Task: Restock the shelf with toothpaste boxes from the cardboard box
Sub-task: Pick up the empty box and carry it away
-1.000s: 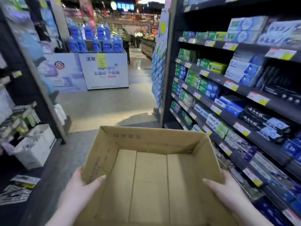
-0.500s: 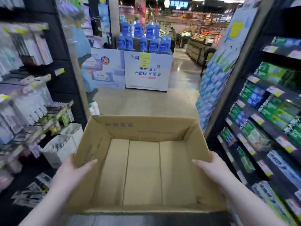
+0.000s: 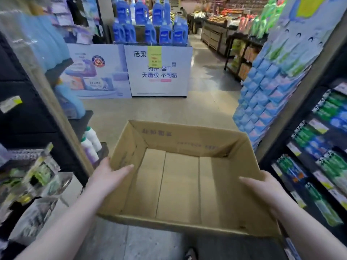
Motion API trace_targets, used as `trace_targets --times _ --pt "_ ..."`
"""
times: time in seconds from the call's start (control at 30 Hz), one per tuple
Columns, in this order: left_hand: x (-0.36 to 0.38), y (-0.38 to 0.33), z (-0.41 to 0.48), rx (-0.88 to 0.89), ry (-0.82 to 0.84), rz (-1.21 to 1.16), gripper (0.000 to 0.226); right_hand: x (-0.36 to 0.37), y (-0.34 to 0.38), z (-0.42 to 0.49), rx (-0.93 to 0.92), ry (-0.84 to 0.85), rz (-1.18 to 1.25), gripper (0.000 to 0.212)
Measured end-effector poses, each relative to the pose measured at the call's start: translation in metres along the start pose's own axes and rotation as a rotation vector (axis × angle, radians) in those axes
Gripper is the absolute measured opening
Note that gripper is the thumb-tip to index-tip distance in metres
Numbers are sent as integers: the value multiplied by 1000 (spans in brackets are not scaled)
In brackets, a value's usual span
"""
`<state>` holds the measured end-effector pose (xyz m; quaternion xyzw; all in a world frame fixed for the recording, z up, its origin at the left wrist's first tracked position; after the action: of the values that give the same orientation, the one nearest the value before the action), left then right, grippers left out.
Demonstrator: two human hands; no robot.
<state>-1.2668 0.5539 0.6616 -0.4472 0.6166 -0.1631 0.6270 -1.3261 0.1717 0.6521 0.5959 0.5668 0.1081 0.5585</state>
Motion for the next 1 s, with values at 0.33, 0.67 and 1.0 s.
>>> trace_targets --times 0.33,0.67,1.0 --pt "108 -124 220 3 21 6 65 41 107 229 73 5 14 64" --pt "187 -205 409 -13 35 9 65 79 212 406 81 12 -49 77" --pt "266 -319 642 93 151 88 78 157 298 590 216 -119 -8 80"
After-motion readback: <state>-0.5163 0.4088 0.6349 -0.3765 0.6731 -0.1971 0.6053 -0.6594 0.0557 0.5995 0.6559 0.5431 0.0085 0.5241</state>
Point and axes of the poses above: each hand's wrist, its own z-axis towards the middle knuckle, its own x-axis out of the palm, y = z × x, the point moved 3 cm from there along z, towards the middle knuckle, and after that the axes turned 7 degrees about -y, right-handed, at the moved point
